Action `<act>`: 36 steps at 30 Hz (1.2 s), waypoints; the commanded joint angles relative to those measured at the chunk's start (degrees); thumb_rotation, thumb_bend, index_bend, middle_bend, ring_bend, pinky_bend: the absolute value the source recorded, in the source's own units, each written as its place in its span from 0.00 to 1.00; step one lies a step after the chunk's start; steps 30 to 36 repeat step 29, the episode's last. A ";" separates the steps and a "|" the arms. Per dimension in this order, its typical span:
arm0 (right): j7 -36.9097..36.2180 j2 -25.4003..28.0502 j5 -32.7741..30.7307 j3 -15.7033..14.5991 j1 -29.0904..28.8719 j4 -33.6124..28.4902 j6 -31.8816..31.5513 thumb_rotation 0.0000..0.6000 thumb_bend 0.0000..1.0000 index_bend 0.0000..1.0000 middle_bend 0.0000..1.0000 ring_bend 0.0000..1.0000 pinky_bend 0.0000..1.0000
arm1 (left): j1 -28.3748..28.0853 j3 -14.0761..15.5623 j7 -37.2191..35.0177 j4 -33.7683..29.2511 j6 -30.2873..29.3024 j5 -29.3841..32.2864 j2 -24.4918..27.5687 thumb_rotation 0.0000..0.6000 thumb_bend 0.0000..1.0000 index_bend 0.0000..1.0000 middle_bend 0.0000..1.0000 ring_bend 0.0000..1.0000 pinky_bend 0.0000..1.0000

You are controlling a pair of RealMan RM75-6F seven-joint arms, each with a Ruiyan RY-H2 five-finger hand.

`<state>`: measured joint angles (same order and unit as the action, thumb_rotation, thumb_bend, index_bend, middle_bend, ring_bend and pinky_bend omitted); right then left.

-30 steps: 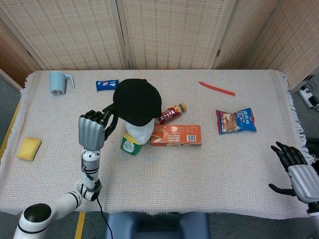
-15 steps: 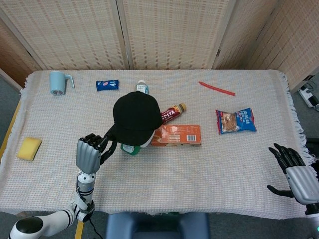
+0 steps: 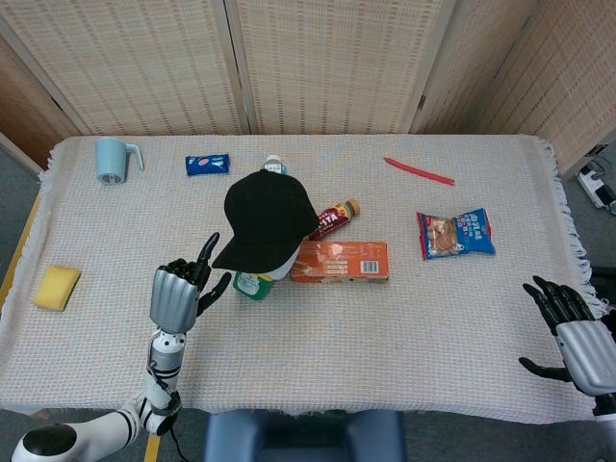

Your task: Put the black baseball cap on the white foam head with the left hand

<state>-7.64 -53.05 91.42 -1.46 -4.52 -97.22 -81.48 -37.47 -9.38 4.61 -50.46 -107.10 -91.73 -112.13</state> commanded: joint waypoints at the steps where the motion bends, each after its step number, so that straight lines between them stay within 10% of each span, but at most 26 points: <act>1: 0.20 -0.10 0.05 -0.03 -0.04 -0.03 0.09 1.00 0.05 0.00 0.00 0.00 0.00 | 0.84 0.04 0.36 -2.26 0.22 -0.34 1.40 1.00 0.23 0.08 1.00 1.00 1.00; 13: 1.28 -0.41 0.26 -0.24 0.08 -0.10 0.20 1.00 0.04 0.00 0.00 0.00 0.00 | 14.32 6.48 4.62 -23.54 11.13 9.70 23.22 1.00 0.10 0.02 0.90 0.85 0.91; 18: 3.13 -1.32 0.49 -0.39 -0.06 -0.30 0.60 1.00 0.04 0.00 0.00 0.00 0.00 | 19.82 11.79 4.38 -34.44 19.81 16.58 35.94 1.00 0.08 0.11 0.27 0.20 0.32; 21: 4.49 -2.44 0.69 -0.26 -0.03 -0.06 0.30 1.00 0.04 0.00 0.00 0.00 0.00 | 22.73 14.93 0.49 -39.25 21.18 16.03 42.17 1.00 0.07 0.13 0.09 0.03 0.12; 36: 7.53 -4.87 0.10 0.15 0.28 0.71 -0.31 1.00 0.05 0.00 0.00 0.00 0.00 | 27.12 16.88 0.11 -40.54 17.60 10.66 46.04 1.00 0.06 0.17 0.06 0.00 0.05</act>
